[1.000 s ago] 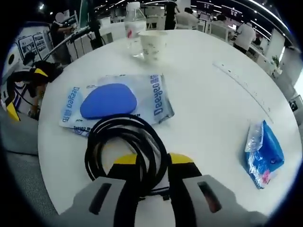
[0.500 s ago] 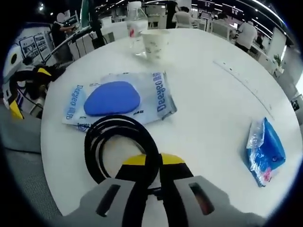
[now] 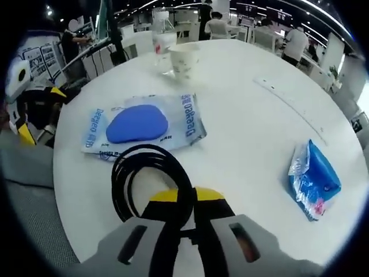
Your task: Arrange the tabletop items into an orderly group along one side of the table until the central work area is clear of visible clutter.
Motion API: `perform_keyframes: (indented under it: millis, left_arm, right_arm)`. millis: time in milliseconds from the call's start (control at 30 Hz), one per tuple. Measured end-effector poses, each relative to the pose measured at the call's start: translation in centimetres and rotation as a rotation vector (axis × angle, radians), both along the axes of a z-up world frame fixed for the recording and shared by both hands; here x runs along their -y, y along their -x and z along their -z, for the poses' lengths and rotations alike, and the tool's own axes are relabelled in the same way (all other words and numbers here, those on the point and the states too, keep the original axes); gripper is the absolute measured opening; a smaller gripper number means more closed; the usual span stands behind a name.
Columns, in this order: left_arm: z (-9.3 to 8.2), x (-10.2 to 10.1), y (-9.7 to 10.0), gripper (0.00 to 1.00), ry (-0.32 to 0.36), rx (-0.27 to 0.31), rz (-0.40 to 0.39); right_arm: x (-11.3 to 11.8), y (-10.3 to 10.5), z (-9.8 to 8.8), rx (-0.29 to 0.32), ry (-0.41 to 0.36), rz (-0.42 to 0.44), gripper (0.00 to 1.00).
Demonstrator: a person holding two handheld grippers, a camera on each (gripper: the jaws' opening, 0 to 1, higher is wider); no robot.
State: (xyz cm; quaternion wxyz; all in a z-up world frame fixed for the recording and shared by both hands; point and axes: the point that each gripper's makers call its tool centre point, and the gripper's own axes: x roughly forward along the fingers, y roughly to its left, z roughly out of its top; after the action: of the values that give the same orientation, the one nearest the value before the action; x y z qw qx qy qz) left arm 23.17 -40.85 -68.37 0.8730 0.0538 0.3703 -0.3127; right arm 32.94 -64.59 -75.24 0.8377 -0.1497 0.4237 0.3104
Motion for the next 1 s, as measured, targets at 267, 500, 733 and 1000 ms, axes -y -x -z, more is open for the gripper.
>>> perform_keyframes:
  millis: [267, 500, 733, 1000]
  left_arm:
    - [-0.1, 0.0, 0.0, 0.78, 0.001, 0.002, 0.001]
    - [-0.1, 0.1, 0.0, 0.78, 0.001, 0.002, 0.005]
    - [-0.1, 0.3, 0.2, 0.78, -0.001, 0.0, 0.009]
    - [-0.1, 0.4, 0.3, 0.78, -0.003, -0.001, 0.012]
  right_arm:
    - [1.9, 0.5, -2.3, 0.031, -0.021, 0.061, 0.06]
    - [4.1, 1.0, -5.0, 0.069, -0.059, 0.153, 0.05]
    - [6.9, 0.5, -7.2, 0.109, -0.064, 0.202, 0.05]
    - [9.0, -0.1, -8.3, 0.119, -0.12, 0.289, 0.05]
